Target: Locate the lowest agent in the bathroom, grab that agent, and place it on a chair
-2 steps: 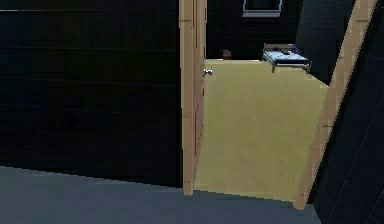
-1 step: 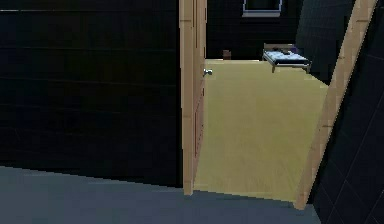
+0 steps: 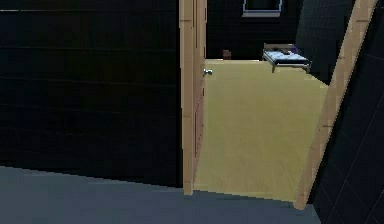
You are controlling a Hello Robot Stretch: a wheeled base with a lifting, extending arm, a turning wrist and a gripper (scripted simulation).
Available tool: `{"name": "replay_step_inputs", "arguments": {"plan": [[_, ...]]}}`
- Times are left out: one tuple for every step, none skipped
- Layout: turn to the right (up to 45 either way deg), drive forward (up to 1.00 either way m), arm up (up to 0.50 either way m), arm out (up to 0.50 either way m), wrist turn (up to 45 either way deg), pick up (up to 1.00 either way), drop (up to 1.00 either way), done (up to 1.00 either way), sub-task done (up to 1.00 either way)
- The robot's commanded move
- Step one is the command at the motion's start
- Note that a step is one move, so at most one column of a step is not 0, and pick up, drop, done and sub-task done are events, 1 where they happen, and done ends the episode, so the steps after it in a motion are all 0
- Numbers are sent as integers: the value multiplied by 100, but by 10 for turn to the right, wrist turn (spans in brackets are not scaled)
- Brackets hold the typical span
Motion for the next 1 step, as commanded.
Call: {"name": "replay_step_inputs", "arguments": {"plan": [[0,0,0,0,450,0,0,0,0]]}}
